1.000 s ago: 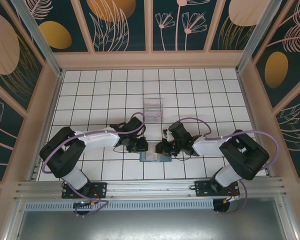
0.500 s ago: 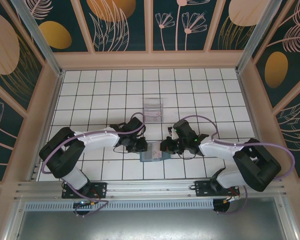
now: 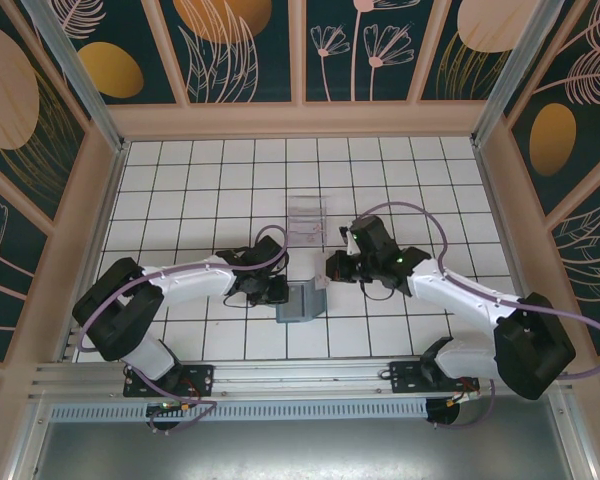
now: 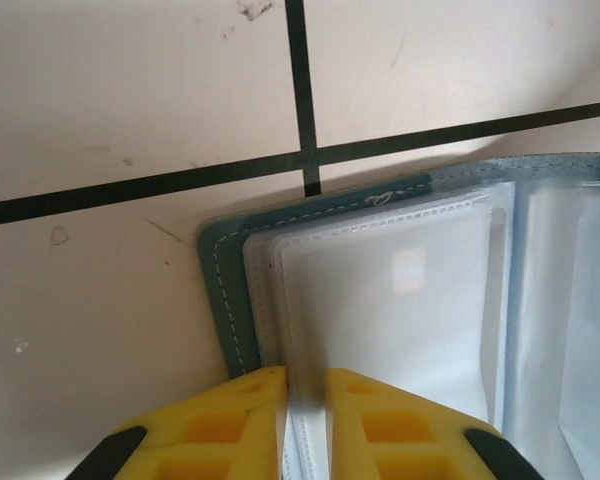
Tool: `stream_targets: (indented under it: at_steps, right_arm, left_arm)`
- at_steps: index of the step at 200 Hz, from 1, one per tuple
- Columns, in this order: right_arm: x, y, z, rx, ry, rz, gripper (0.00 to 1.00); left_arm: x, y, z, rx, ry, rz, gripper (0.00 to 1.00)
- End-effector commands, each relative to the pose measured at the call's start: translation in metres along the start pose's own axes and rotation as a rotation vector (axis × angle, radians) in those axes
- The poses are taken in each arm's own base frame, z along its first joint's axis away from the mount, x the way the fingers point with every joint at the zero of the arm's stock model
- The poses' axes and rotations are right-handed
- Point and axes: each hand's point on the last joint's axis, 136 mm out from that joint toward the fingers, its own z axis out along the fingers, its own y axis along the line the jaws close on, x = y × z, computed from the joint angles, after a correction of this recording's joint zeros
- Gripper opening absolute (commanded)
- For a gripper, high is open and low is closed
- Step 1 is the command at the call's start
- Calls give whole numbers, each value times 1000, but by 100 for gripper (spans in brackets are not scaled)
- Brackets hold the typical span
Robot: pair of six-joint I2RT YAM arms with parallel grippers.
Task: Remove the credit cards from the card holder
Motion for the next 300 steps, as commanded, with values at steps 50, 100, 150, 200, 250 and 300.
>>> stream_targets:
  at_steps: [50,100,150,200,250,300]
  right_arm:
    - [-79,23,-20,165,-121,-588,5]
    - [-105,37,-15,215,-55,-1004,1]
    - [-97,45,0,102,131,-1310,0]
    - [-98,39,13,7,283,-1385,0]
    - [-110,19,29,-3,432,-1339,0]
    - [-124,9,41,19,488,-1343,0]
  left_arm:
    - [0,23,-13,-104,-23,17,18]
    - [-15,11,-27,-62,-78,-3,18]
    - [-14,19,-28,-71,-86,-34,18]
    - [-19,29,-37,-73,-123,-77,19]
    - [-21,29,-42,-49,-149,-108,19]
    - [-25,23,-44,-21,-167,-129,19]
